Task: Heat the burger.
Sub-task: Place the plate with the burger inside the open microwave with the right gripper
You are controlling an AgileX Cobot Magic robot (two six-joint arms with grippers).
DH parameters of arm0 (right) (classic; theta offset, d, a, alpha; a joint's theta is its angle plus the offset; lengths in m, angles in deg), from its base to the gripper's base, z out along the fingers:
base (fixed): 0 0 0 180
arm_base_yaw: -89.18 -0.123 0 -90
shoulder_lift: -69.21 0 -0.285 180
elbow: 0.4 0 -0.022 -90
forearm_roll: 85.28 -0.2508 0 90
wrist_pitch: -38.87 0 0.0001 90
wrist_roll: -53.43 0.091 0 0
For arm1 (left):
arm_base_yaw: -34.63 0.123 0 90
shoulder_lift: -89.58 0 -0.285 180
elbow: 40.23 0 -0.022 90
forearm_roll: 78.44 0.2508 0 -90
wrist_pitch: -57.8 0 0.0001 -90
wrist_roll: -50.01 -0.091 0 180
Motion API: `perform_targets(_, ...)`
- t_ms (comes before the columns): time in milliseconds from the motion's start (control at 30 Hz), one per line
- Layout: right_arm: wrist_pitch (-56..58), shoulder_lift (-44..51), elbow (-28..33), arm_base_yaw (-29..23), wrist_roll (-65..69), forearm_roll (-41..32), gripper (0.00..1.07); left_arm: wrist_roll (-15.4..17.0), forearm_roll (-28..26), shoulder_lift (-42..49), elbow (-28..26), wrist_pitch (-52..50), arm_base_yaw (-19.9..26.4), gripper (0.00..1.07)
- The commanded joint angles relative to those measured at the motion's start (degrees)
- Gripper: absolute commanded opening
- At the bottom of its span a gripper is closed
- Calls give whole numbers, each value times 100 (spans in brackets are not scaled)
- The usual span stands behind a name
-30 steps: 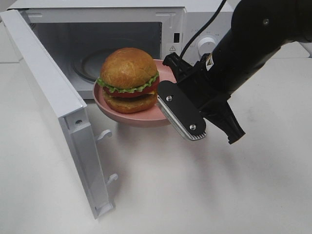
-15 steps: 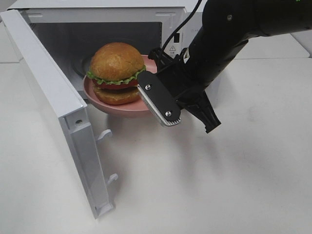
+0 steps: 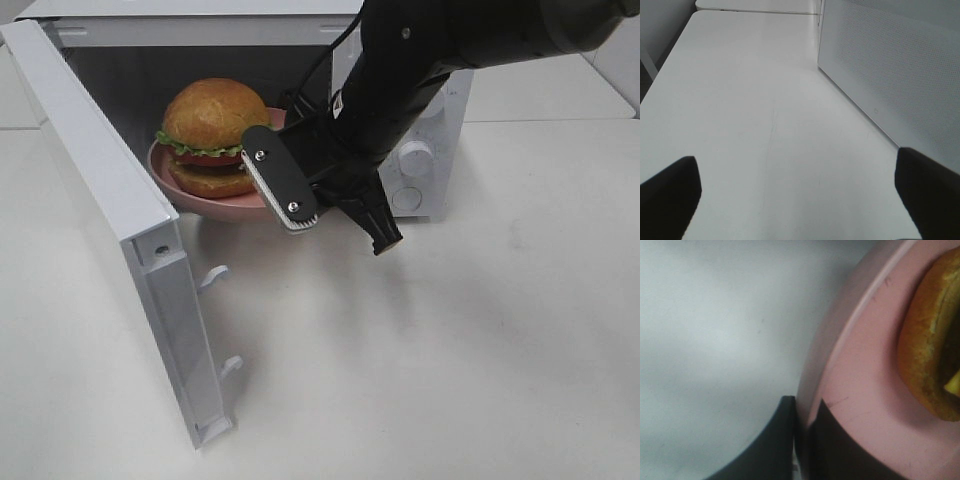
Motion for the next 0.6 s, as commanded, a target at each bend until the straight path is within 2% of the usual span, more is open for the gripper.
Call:
perform_targets(33, -350, -52, -309, 69, 625, 418, 0, 0, -52, 103, 6, -86, -6, 98)
perform_targets(200, -327, -269, -607, 69, 974, 768, 0, 0, -52, 103, 6, -86, -6, 98)
perform_targets(500, -206, -653, -1112, 46, 1031, 865, 0, 0, -52, 103, 6, -86, -6, 98)
perform_targets(600, -189, -842, -1341, 6, 1180, 1140, 0, 0, -52, 103, 6, -86, -6, 98)
